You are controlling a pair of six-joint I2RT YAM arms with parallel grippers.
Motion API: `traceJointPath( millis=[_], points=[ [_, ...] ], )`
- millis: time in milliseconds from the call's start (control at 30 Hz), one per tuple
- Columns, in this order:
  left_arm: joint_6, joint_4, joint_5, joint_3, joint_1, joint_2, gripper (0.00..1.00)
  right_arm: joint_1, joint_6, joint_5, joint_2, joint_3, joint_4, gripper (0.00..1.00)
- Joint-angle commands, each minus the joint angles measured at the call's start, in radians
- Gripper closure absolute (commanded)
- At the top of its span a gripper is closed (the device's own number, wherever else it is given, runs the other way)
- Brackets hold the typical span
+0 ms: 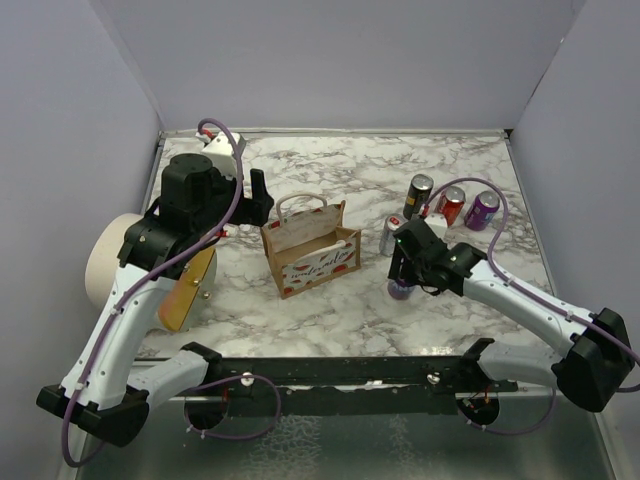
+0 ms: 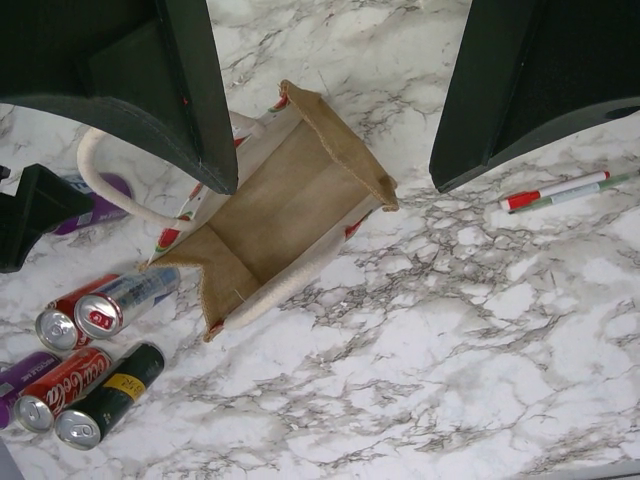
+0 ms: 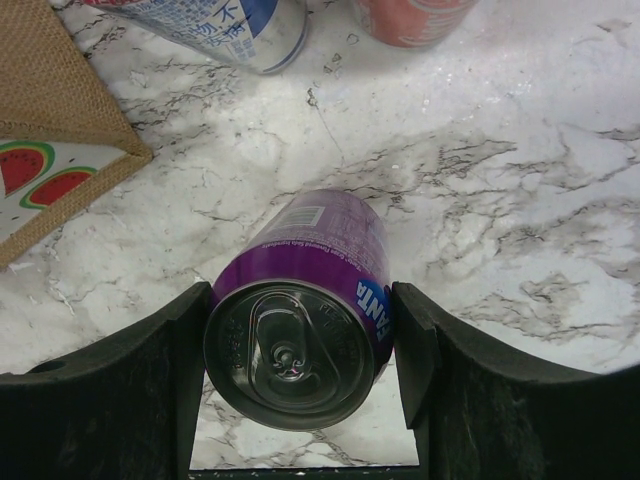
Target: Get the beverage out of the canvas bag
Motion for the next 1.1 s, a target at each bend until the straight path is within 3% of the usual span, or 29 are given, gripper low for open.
traceJointPath(
  millis=[0,233,433,567,933,1067],
  points=[
    [-0.015,0.018,0.016,0.035,-0.003,-0.007,0.20,-0.013,-0.012,-0.044,-0.017,-0.017,0.116,0.84],
    [-0.021,0.024,0.012,0.036,-0.002,-0.003,0.19,-0.016,0.006,-0.047,-0.019,-0.041,0.091,0.54],
    [-0.035,0.042,0.000,0.035,-0.002,0.000,0.19,-0.016,-0.025,-0.044,-0.010,0.038,0.023,0.15],
    [-0.071,0.060,-0.020,0.027,-0.003,-0.001,0.18,-0.016,-0.044,-0.026,-0.033,0.108,-0.039,0.03],
    [-0.100,0.098,-0.148,0.095,-0.003,-0.016,0.14,-0.016,-0.192,-0.054,-0.185,0.424,-0.222,0.01],
    [-0.098,0.136,-0.219,0.118,-0.003,-0.049,0.06,-0.016,-0.281,-0.055,-0.243,0.579,-0.235,0.00]
  ],
)
